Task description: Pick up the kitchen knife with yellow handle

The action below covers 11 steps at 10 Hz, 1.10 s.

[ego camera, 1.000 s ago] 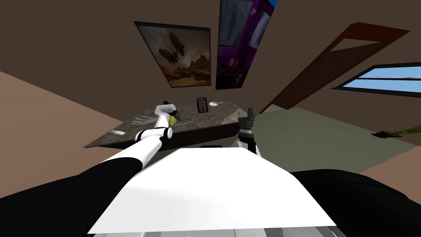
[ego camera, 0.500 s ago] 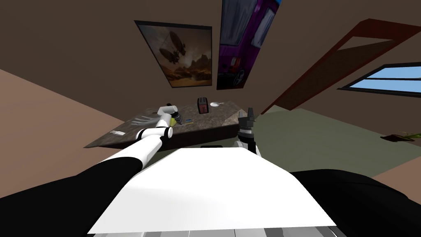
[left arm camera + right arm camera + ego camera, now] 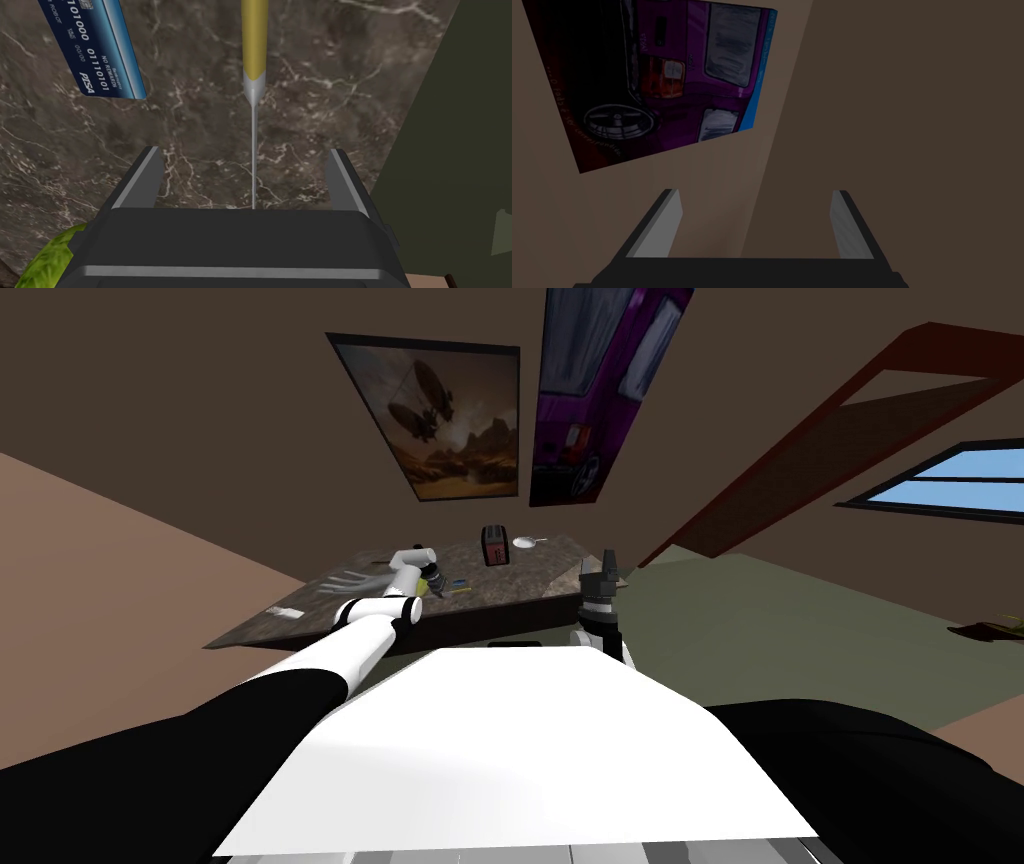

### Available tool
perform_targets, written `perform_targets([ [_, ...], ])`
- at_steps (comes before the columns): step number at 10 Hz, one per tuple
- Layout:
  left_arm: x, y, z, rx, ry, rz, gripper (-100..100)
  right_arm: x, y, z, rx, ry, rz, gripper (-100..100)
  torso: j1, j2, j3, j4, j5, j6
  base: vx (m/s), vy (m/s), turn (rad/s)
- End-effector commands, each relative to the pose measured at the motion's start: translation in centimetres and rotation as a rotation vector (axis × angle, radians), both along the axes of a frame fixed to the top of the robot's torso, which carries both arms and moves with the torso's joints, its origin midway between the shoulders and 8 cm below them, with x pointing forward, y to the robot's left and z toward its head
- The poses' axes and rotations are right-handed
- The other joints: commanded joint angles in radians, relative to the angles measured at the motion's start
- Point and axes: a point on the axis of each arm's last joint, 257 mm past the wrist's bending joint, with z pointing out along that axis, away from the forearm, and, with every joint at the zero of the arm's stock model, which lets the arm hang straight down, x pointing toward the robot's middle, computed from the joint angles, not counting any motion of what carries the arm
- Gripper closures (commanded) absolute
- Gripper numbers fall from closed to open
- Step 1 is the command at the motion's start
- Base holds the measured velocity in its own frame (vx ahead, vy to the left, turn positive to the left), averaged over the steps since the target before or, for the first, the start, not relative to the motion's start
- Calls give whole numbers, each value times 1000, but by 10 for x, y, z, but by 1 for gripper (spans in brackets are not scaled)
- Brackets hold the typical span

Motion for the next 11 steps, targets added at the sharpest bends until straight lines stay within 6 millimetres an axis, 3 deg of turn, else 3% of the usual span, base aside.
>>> perform_targets([
  [1, -7, -2, -5, -6, 33, -1, -100, 0, 0, 0, 0, 0, 0, 0, 0, 0, 0, 0, 0, 0, 21, 9, 12],
  [2, -5, -1, -3, -3, 18, 0, -100, 0, 0, 0, 0, 0, 0, 0, 0, 1, 0, 0, 0, 0, 10, 3, 4],
  [3, -6, -1, -3, -4, 21, -1, 0, 0, 0, 0, 0, 0, 0, 0, 0, 2, 1, 0, 0, 0, 0, 0, 0],
  [4, -7, -2, -16, -3, 21, 0, -100, 0, 0, 0, 0, 0, 0, 0, -1, 2, 1, 1, 0, 0, 11, 10, -6],
  [6, -9, -4, -28, -3, 22, 1, -100, 0, 0, 0, 0, 0, 0, 0, 0, 2, 1, 0, 0, 0, 16, 16, -7],
  [7, -9, -5, -23, -3, 23, 0, -100, 0, 0, 0, 0, 0, 0, 0, 0, 2, 1, 0, 0, 0, 7, 8, -1],
  [8, -9, -5, -24, -3, 21, 0, 100, 0, 0, 0, 0, 0, 0, 0, 0, 2, 1, 1, 0, 0, 0, 0, 0],
  [11, -9, -5, -23, -3, 22, 1, 100, 0, 0, 0, 0, 0, 0, 0, 0, 2, 1, 0, 0, 0, 0, 0, 0],
])
